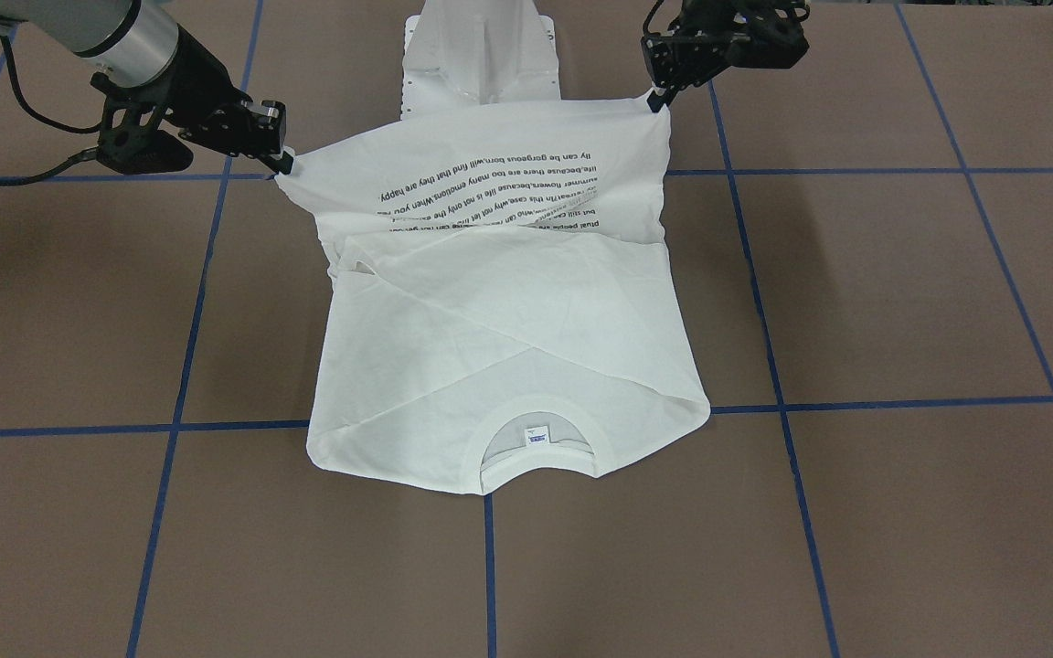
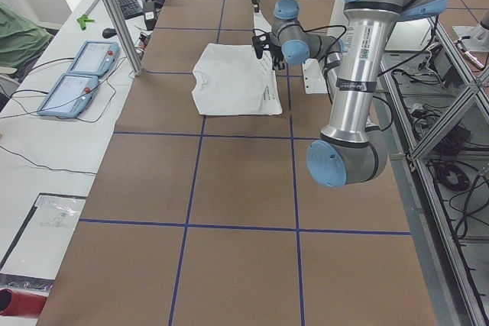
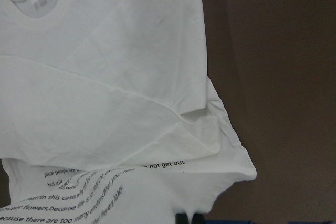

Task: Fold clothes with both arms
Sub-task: 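Lift the hem corners with both grippers and fold them toward the collar, then lay the hem at the collar, release, and raise both grippers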

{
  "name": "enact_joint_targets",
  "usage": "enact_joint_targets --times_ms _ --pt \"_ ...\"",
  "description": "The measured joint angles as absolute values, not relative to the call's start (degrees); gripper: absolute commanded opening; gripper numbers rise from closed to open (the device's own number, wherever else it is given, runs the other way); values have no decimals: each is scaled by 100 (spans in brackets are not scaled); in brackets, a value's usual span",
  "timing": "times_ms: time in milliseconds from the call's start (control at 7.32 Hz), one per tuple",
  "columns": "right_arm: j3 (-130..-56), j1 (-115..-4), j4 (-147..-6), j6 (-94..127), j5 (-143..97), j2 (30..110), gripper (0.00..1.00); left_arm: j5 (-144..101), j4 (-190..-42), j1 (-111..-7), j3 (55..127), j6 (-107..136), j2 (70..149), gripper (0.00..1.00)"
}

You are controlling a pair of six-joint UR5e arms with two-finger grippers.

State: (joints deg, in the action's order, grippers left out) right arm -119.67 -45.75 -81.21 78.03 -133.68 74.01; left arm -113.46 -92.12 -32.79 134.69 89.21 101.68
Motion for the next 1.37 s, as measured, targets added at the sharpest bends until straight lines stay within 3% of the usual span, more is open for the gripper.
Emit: enact_joint_targets --times_ms 820,1366 --pt "-10342 -4927 -8086 7221 -12571 6134 0 -11384 -9145 -4182 11961 8248 11021 0" --pt "-9090 -4950 -7831 7080 -12058 5422 0 -11382 -10346 -4478 10474 7863 11283 0"
